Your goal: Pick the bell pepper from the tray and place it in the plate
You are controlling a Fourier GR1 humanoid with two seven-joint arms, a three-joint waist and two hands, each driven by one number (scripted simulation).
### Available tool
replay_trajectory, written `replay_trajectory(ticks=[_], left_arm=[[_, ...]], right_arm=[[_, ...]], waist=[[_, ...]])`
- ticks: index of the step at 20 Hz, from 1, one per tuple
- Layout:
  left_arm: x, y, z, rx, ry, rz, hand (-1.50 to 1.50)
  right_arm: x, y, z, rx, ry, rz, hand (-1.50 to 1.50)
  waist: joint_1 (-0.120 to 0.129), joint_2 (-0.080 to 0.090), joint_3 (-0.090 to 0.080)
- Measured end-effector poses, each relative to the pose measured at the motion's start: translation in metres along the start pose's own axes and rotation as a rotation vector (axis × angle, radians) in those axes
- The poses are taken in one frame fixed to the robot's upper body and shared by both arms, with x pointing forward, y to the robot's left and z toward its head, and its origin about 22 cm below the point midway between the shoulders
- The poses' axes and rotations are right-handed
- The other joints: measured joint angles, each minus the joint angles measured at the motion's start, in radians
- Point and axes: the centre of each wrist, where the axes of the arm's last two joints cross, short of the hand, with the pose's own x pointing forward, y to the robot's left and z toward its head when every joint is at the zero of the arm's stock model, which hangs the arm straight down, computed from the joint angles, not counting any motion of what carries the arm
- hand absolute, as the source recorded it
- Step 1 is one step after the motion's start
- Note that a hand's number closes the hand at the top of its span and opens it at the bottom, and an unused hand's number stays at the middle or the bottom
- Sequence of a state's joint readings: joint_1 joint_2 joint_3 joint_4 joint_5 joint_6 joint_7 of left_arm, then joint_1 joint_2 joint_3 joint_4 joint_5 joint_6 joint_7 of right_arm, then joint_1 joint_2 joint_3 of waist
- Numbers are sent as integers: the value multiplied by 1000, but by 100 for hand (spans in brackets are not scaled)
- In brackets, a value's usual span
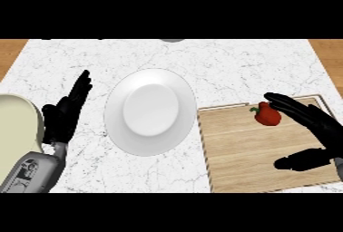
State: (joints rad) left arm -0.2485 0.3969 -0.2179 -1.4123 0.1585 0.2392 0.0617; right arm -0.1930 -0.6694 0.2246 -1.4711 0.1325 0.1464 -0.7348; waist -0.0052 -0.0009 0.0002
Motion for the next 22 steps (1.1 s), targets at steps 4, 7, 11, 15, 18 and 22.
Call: replay_trajectory(ticks=[4, 7, 11, 15, 18, 22], left_arm=[[0, 0, -1, 6, -1, -4, 0], [0, 4, 0, 2, -1, -5, 0], [1, 3, -2, -2, -2, -1, 0], [2, -4, -3, -8, -1, 3, 0], [0, -1, -5, -13, -3, 4, 0], [6, -4, -9, -20, -4, -1, 0]], right_arm=[[16, -44, -2, 92, 85, 154, -150], [29, -66, -2, 187, 178, 247, -150], [43, -84, -19, 276, 271, 316, -150], [44, -83, -29, 344, 349, 359, -150], [36, -75, -34, 372, 385, 365, -150], [23, -68, -44, 401, 407, 368, -150]], waist=[[-3, -2, -1], [-3, -3, -2], [4, -1, -2], [8, 0, -1], [9, 1, -1], [11, 2, 0]])
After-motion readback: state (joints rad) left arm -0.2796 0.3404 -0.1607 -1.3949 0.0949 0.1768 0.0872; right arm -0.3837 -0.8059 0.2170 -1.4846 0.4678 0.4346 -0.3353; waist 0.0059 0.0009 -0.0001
